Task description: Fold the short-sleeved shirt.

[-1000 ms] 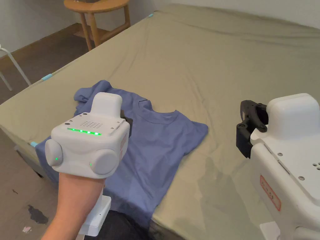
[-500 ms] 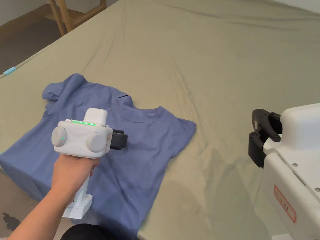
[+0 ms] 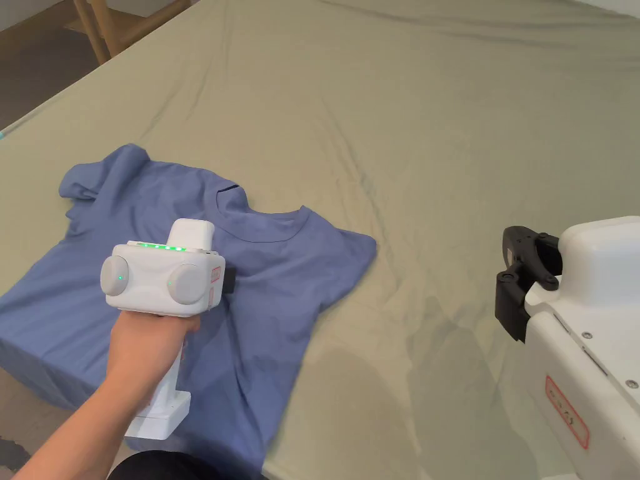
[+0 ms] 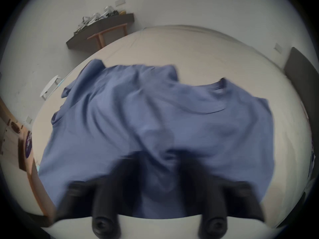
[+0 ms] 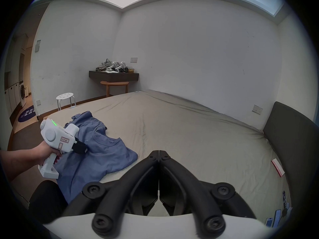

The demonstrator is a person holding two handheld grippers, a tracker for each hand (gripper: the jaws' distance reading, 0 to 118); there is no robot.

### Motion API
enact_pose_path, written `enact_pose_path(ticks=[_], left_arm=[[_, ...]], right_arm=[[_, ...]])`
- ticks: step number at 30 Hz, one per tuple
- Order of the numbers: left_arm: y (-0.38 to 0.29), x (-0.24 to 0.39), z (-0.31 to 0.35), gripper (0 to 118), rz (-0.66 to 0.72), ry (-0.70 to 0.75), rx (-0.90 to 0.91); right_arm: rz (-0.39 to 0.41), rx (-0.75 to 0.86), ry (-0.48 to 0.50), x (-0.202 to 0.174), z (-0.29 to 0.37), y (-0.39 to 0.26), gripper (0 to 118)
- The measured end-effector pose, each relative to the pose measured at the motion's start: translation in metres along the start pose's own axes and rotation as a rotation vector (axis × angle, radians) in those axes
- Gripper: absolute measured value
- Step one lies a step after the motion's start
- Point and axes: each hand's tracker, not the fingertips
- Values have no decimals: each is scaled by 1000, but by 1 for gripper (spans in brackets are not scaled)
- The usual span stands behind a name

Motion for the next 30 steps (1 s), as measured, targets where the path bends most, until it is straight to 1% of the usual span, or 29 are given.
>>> enact_pose_path(ticks=[1,3,4,5,8,11,15,17,20,23,25,26,30], left_arm=[[-2,9,-3,7,-33,99,4],[-7,16,-8,7,-134,140,8],[-9,16,-7,7,-139,138,39],[-11,14,-7,7,-130,125,38],[-8,-11,-1,7,-7,18,54],[-14,-22,21,6,57,-18,154],[-11,-24,64,6,113,-52,291],[-6,-28,89,6,163,-59,359],[4,-43,117,7,192,-59,461],[14,-38,163,6,201,-60,575],[22,-37,191,6,192,-87,658],[27,-33,209,6,169,-96,716],[55,-6,268,6,54,-87,850]], right_arm=[[-3,0,-2,2,2,0,1],[0,2,-7,6,7,-1,1],[3,8,-12,7,11,-1,1],[5,15,-17,9,16,-1,1],[-10,28,-31,15,26,-1,1],[-45,37,-40,22,37,-1,1],[-64,49,-58,29,52,0,1],[-65,62,-69,32,61,1,1],[-77,85,-82,37,74,3,1],[-92,106,-95,42,84,4,1],[-100,113,-102,45,90,3,1],[-105,114,-113,51,90,-1,1],[-125,114,-139,66,99,-6,1]])
